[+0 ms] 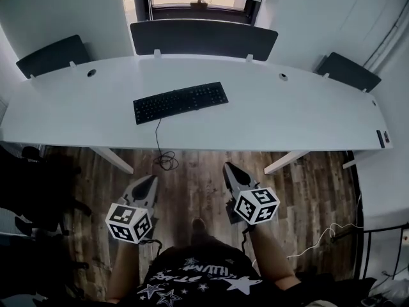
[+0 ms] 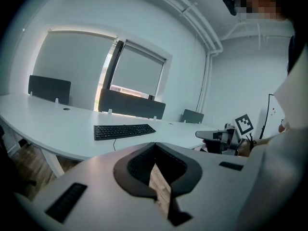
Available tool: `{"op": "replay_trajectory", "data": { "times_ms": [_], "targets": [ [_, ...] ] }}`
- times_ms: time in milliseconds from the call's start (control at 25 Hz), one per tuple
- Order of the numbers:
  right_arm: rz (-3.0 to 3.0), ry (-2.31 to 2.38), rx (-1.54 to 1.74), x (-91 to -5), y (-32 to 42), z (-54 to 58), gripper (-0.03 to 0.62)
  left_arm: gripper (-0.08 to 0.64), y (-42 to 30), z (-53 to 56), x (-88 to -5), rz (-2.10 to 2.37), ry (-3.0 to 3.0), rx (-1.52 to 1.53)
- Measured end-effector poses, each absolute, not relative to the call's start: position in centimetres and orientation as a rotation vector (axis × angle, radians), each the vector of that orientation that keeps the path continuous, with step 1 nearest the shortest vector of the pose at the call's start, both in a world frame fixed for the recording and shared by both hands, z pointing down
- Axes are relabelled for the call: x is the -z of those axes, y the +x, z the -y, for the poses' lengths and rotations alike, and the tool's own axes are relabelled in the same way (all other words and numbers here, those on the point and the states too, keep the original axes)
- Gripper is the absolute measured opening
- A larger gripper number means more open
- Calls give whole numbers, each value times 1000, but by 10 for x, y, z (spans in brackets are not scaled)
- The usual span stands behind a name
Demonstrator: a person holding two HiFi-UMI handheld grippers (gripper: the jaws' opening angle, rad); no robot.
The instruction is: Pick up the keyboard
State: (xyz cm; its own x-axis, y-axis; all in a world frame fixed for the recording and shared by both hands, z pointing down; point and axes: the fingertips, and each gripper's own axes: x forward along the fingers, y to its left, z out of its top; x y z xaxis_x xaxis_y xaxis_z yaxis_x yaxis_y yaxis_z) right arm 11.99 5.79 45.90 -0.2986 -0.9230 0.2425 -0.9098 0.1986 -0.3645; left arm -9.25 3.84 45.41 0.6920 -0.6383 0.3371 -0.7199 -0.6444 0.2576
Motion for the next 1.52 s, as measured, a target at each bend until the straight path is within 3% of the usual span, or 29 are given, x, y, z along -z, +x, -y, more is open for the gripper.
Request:
{"op": "replay_trajectory", "data": {
  "times_ms": [480, 1520],
  "targets": [
    [-2470, -1774, 677, -461, 158, -12, 3, 9, -44, -6, -450, 1081, 2522, -299],
    [-2467, -1987, 658, -475, 136, 145, 6, 9, -63, 188, -474, 890, 2582, -380]
  ]
}}
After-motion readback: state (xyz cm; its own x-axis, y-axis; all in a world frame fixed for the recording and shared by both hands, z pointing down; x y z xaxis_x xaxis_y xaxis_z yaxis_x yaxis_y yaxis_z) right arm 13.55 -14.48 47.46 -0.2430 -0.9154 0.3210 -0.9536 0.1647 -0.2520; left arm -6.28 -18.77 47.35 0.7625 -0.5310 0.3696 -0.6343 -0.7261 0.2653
